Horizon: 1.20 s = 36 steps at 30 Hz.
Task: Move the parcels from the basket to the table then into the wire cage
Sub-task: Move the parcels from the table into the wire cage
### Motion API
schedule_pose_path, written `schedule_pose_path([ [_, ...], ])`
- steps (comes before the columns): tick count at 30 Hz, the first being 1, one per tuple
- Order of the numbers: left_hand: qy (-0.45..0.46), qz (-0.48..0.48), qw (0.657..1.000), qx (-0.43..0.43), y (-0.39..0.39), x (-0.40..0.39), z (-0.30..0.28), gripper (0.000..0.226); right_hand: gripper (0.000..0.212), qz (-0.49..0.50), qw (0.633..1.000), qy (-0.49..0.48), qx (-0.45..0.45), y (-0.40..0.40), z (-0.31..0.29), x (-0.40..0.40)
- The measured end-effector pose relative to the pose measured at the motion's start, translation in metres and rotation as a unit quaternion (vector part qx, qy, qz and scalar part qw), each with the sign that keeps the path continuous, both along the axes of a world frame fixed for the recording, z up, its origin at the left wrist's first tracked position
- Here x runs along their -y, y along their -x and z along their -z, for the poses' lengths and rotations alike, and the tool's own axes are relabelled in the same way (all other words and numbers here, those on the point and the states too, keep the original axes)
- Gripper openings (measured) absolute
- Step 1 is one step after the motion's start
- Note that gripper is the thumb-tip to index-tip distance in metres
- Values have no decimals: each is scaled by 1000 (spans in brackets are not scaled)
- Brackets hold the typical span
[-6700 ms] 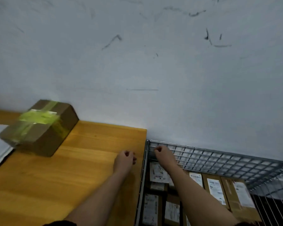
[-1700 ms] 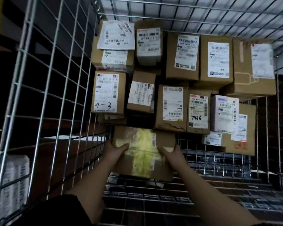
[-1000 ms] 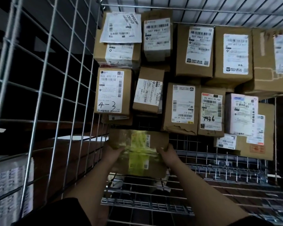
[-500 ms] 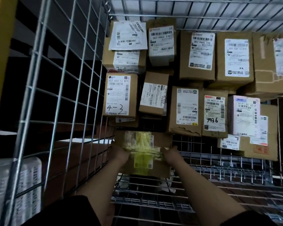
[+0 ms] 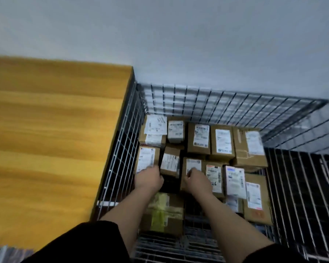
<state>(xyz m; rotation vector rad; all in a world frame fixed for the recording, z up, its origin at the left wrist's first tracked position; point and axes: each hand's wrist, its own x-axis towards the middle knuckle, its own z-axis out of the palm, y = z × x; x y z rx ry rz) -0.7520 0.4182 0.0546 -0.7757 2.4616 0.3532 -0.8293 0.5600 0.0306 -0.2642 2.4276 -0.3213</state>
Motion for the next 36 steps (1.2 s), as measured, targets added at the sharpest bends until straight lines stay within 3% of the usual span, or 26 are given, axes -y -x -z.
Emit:
schedule_pose_path([
  [6, 134, 52, 980, -134, 20, 33, -139, 31, 21, -68, 981, 87, -158, 25, -147, 40],
  [13, 174, 7, 961, -216, -13, 104, -252, 33, 21, -119, 948, 116, -272, 8, -268, 107],
  [17, 171, -41, 957, -231, -58, 155, -300, 34, 25, -123, 938, 142, -293, -30, -318, 158],
  [28, 167, -150, 937, -267, -148, 257, -368, 32, 25, -153, 927, 196, -279, -120, -388, 272],
  [36, 178, -259, 918, -240, -224, 309, -357, 29, 28, -274, 910, 182, -252, -153, -388, 350],
])
